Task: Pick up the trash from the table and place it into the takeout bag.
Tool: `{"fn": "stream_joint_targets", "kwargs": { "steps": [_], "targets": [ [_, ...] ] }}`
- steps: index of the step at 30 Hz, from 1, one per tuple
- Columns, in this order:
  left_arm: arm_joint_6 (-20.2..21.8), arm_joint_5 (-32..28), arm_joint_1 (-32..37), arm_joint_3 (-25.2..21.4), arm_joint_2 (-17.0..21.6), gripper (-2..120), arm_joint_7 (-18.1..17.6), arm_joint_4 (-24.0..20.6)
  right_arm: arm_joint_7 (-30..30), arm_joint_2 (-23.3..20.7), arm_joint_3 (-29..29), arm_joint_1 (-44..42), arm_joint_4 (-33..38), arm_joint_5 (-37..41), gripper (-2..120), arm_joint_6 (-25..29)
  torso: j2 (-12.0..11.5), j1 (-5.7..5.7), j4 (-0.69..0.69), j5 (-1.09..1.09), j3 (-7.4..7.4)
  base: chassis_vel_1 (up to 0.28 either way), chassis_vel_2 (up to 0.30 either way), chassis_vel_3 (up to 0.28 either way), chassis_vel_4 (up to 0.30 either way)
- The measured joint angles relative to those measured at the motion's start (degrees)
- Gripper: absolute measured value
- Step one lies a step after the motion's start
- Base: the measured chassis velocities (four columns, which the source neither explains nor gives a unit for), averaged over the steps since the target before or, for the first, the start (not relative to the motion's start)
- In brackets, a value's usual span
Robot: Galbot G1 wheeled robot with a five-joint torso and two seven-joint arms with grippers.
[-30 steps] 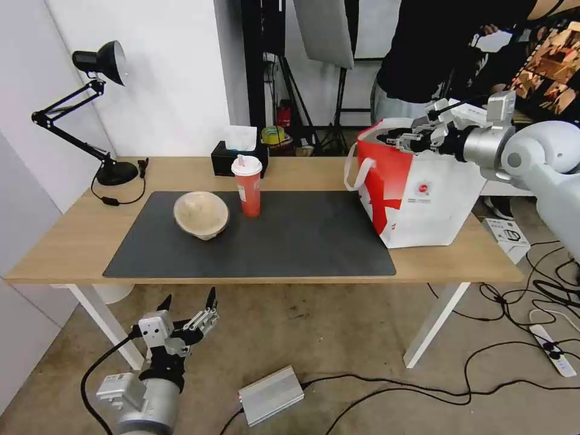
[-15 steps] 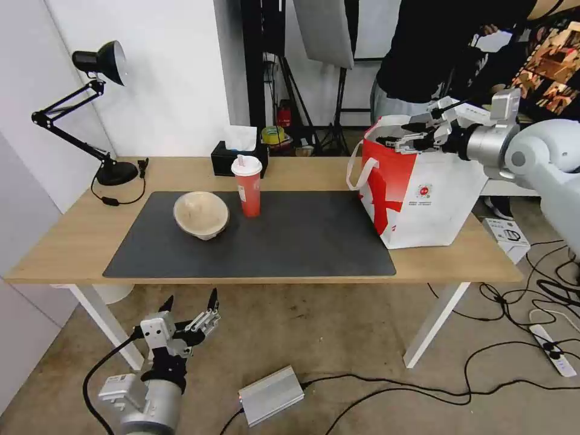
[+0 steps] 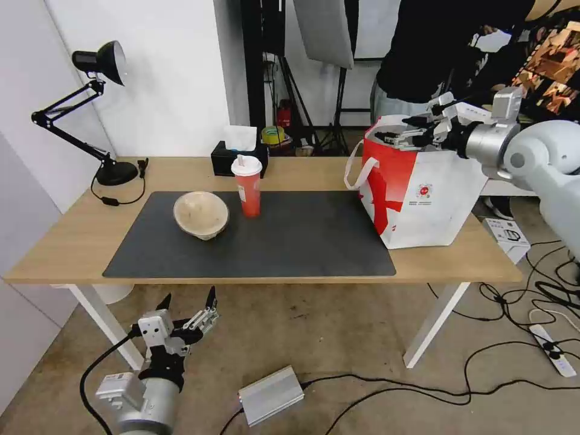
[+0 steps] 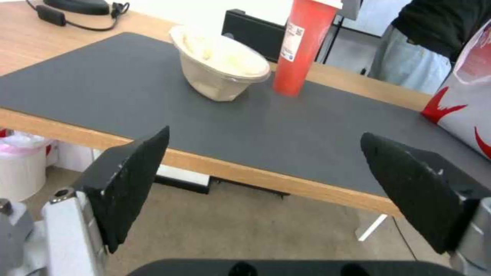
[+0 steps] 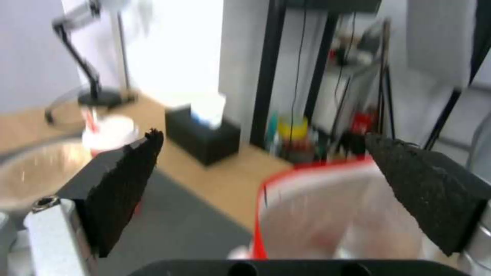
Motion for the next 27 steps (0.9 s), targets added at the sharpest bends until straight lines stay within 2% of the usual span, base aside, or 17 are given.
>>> {"fn": "stream_joint_targets", "kwargs": {
  "steps": [6,12,15,20,22,27],
  "targets": [
    [0.00,-0.13,0.04,-0.43,-0.09,100,0.00,-0.15,6.29,0.35,-0.71,-2.52,3.82,2.70,100,9.17,0.00,0.00,0.00,0.00,0.00,0.000,0.000,0.000,0.000],
    [0.00,-0.16,0.09,-0.51,-0.22,100,0.00,-0.23,10.56,0.32,-0.65,-4.75,7.15,2.90,100,13.22,0.00,0.00,0.00,0.00,0.00,0.000,0.000,0.000,0.000],
    [-0.02,-0.17,0.17,-0.54,-0.27,100,0.00,-0.35,16.76,0.77,-0.63,-7.15,9.98,2.78,100,18.58,0.00,0.00,0.00,0.00,0.00,0.000,0.000,0.000,0.000],
    [-0.03,-0.22,0.30,-0.58,-0.32,100,0.00,-0.56,21.99,1.55,-0.10,-10.34,12.98,1.22,100,22.81,0.00,0.00,0.00,0.01,0.00,0.000,0.000,0.000,0.000],
    [-0.04,-0.22,0.31,-0.58,-0.33,100,0.00,-0.57,22.46,1.68,0.02,-10.69,13.29,0.97,100,23.13,0.00,0.00,0.00,0.01,0.00,0.000,0.000,0.000,0.000],
    [-0.07,-0.25,0.71,-0.77,-0.30,100,0.06,-0.82,28.11,3.03,1.20,-14.61,16.89,-1.82,100,26.11,0.00,0.00,0.01,0.00,0.00,0.000,0.000,0.000,0.000]
  ]
}}
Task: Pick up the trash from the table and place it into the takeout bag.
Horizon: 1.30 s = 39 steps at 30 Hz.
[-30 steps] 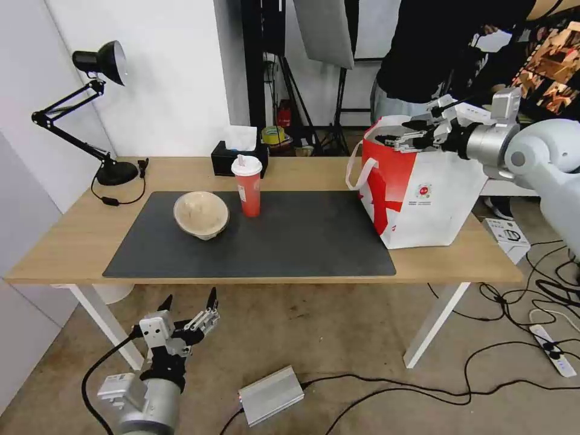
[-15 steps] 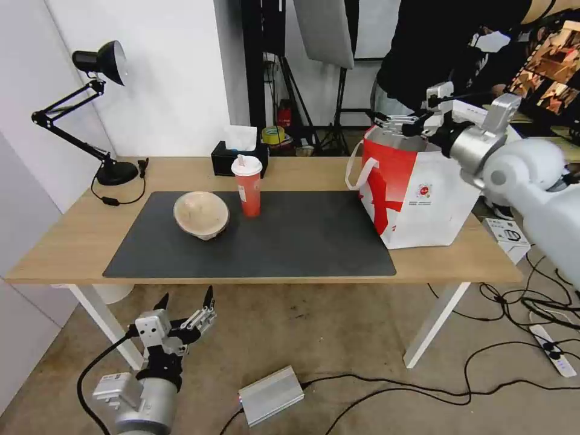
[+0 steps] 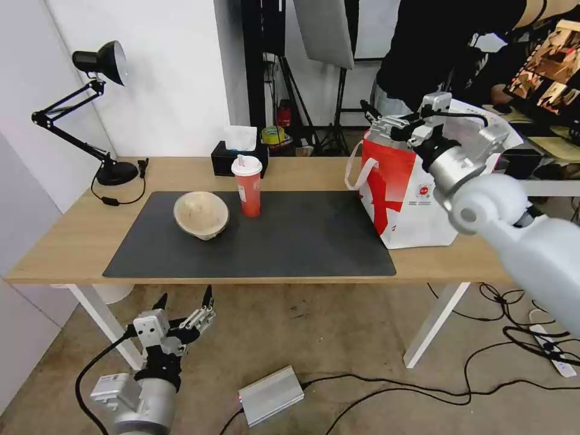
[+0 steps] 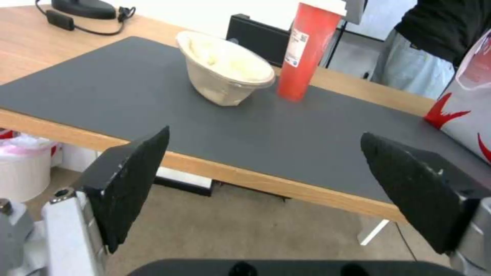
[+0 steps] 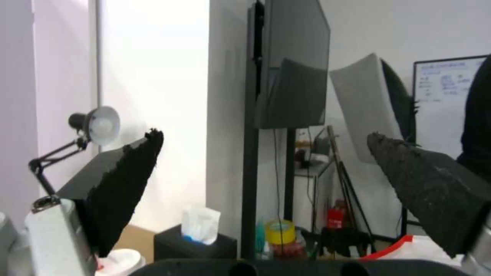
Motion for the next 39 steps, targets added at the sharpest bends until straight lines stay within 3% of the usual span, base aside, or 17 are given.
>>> {"fn": "stream_joint_targets", "kwargs": {
  "steps": [14,26,39],
  "targets": [
    [-0.08,-0.07,0.47,-0.40,0.06,100,0.19,-0.38,7.18,0.53,4.75,-10.94,7.27,-5.52,100,3.06,0.00,0.00,-0.01,0.01,0.00,0.000,0.000,0.000,0.000],
    [-0.10,0.61,0.87,-1.24,-0.29,100,0.81,-1.06,13.50,1.05,12.47,-29.40,18.63,-9.23,100,4.30,0.00,0.00,0.00,0.00,0.00,0.000,0.000,0.000,0.000],
    [-1.07,1.34,0.51,-1.49,-0.15,100,1.43,-0.35,14.02,3.69,17.95,-42.87,22.87,-14.11,100,5.04,0.00,-0.01,-0.01,0.00,0.00,0.000,0.000,0.000,0.000]
  ]
}}
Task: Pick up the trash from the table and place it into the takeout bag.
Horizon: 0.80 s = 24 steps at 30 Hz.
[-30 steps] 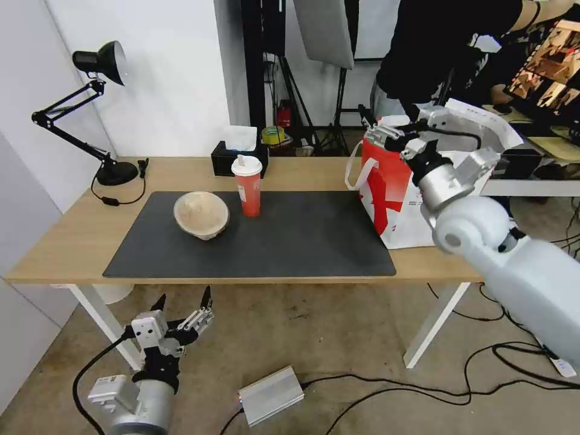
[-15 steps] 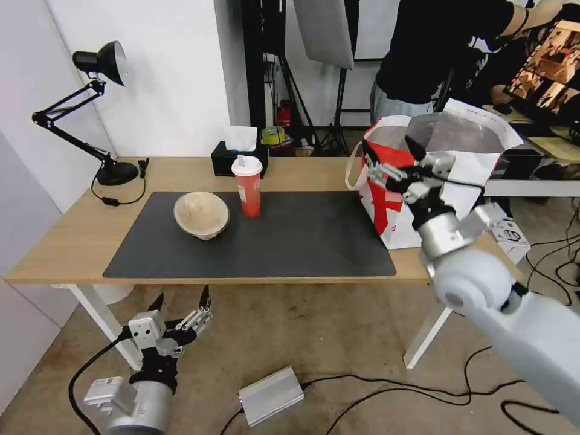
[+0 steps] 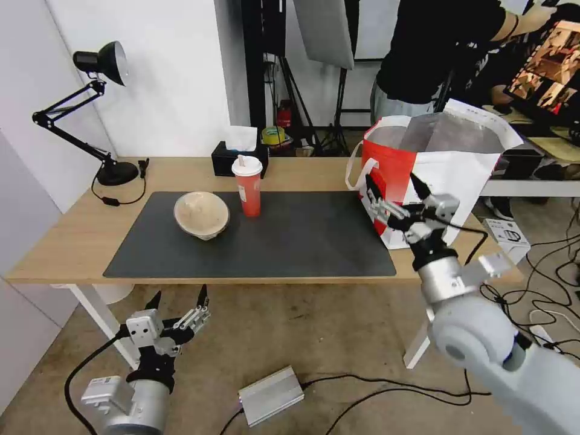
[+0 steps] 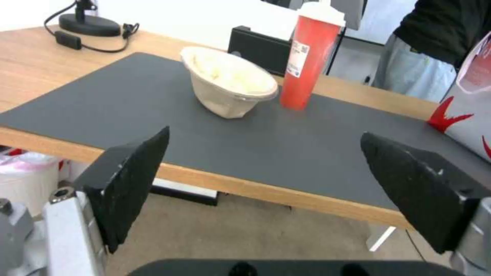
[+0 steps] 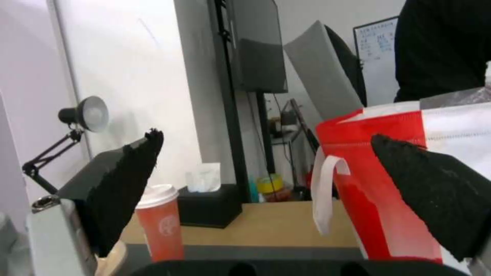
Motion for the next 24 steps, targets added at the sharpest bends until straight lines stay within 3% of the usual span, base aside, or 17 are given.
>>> {"fn": "stream_joint_targets", "kwargs": {
  "steps": [24],
  "targets": [
    [-0.53,0.52,-0.23,0.32,-0.12,100,0.21,0.41,-3.45,3.57,5.61,-16.22,1.33,-6.44,100,1.88,0.00,0.01,0.00,0.00,0.00,0.000,0.000,0.000,0.000]
  ]
}}
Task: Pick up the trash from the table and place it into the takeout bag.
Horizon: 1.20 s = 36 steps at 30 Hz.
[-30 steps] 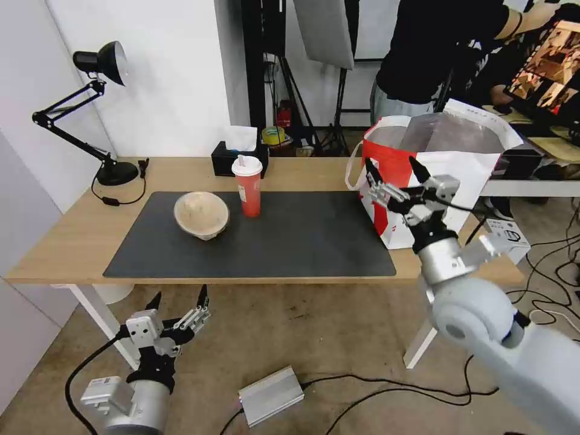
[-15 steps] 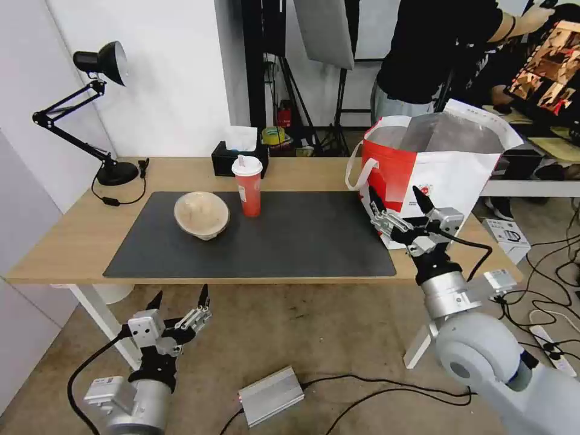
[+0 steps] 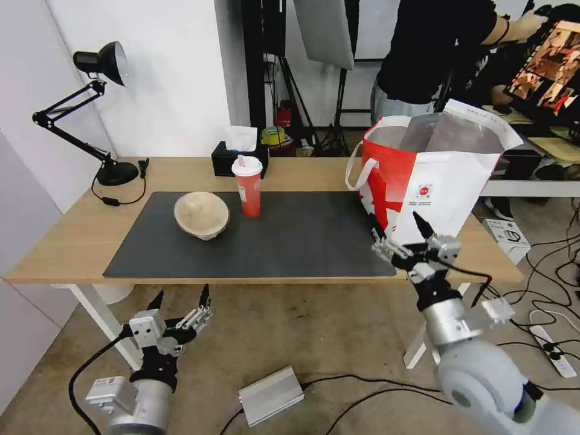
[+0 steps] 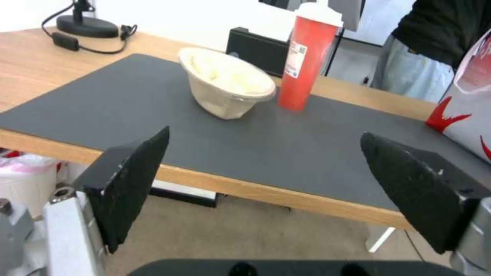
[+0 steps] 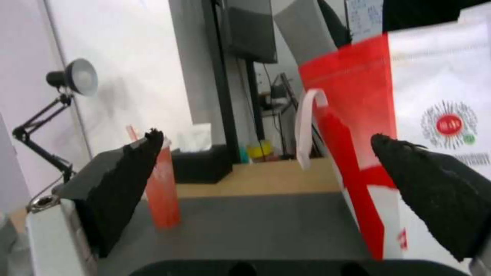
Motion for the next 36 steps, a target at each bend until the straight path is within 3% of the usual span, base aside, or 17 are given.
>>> {"fn": "stream_joint_targets", "kwargs": {
  "steps": [19,36],
  "targets": [
    [-0.54,0.52,0.62,0.25,-0.22,100,0.10,-0.21,-1.92,1.74,0.11,-10.10,0.55,-3.63,100,0.97,0.00,0.00,0.00,0.00,0.00,0.000,0.000,0.000,0.000],
    [-1.84,2.15,0.45,-0.38,-0.22,100,0.65,0.60,-1.43,3.61,-1.71,-12.29,-2.01,-6.06,100,2.16,0.00,0.00,0.00,0.00,0.01,0.000,0.000,0.000,0.000]
  ]
}}
